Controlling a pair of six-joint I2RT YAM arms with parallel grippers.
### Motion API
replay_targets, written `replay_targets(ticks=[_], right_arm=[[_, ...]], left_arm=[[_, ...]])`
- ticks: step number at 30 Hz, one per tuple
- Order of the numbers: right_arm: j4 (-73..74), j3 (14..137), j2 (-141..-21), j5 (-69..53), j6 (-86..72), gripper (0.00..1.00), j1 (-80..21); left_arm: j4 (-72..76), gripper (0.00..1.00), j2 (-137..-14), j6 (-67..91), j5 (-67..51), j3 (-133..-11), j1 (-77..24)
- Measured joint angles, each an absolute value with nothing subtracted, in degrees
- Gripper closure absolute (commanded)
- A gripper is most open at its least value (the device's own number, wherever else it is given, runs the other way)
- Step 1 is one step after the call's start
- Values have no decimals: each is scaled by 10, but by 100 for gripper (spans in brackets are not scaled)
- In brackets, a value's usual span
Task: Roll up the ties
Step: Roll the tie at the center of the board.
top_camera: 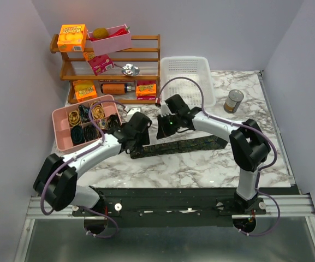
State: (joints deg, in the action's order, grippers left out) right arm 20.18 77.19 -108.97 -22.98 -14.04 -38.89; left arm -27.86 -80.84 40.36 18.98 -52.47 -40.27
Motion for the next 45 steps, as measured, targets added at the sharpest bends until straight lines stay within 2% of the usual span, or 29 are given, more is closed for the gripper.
replay_targets(ticks=[4,14,21,32,45], right_arm=[[202,776,-1090,-238,-139,99,-412],[201,848,-1124,-269,-134,99,-473],[208,892,-1188,-277,-133,99,-494],[228,896,-1215,-254,-128,99,-494],[229,897,-1228,-241,-124,99,-493]], left_arm=[[-241,22,-747,402,146,-476,-349],[-185,23,-632,407,17,-334,-219],[-132,24,-600,419,-72,-273,-154],[-42,25,-618,436,-147,-220,-138],[71,36,-664,447,-180,-185,-136]])
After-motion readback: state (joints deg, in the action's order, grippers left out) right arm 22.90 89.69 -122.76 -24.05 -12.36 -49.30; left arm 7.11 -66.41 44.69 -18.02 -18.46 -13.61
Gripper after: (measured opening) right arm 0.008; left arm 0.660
